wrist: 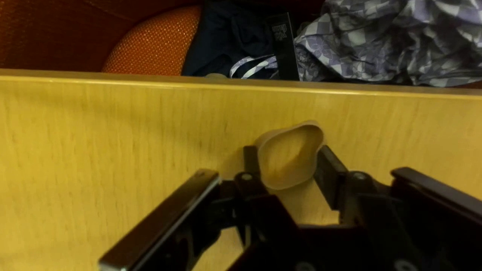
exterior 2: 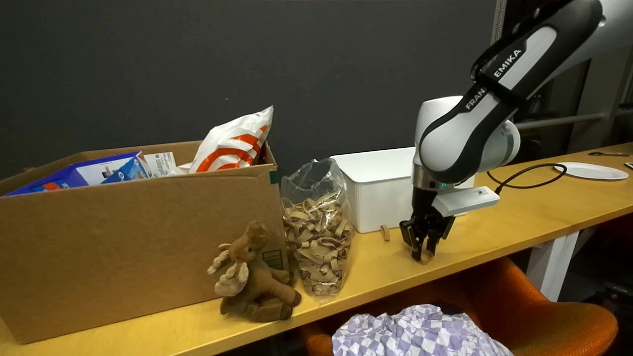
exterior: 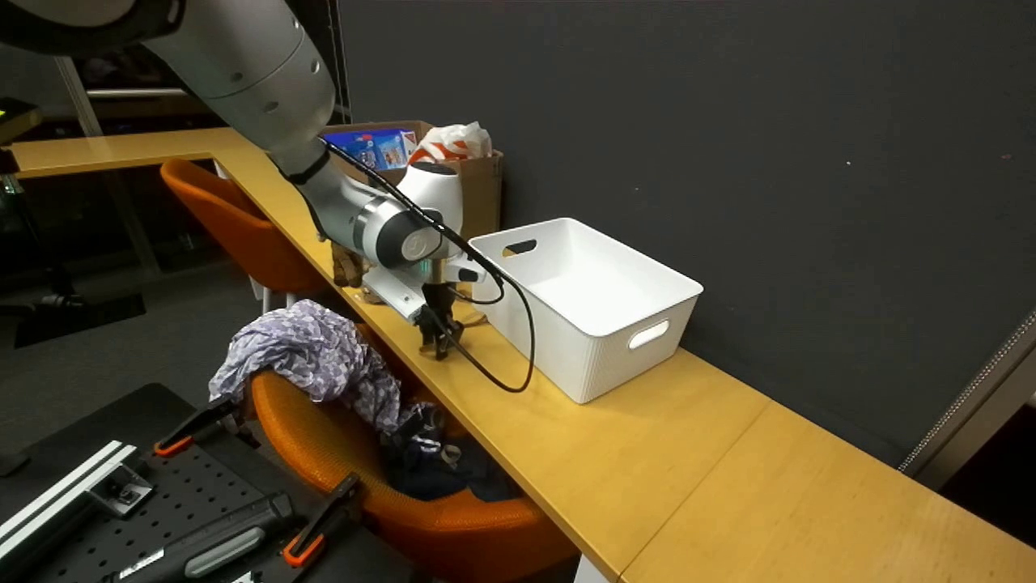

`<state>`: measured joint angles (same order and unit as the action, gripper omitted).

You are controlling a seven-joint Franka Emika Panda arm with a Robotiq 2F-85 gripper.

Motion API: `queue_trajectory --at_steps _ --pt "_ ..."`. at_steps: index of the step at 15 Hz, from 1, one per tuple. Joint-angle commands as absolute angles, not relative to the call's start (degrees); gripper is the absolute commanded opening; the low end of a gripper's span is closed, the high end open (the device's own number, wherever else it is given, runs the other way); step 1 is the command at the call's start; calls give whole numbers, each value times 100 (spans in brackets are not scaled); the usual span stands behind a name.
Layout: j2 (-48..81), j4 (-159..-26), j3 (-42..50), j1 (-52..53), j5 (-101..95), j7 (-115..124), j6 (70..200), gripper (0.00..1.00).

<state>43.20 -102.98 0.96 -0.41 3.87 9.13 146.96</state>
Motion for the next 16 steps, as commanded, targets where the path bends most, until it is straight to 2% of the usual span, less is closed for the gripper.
queue_trajectory --at_steps 1,3,9,16 --pt "4451 -10038 98 -57 410 801 14546 12" --pt "4401 -10037 111 -59 404 800 14500 0" --pt "4233 -9732 240 -10 270 796 14523 1" --pt "4635 -8940 385 155 -80 778 14495 1"
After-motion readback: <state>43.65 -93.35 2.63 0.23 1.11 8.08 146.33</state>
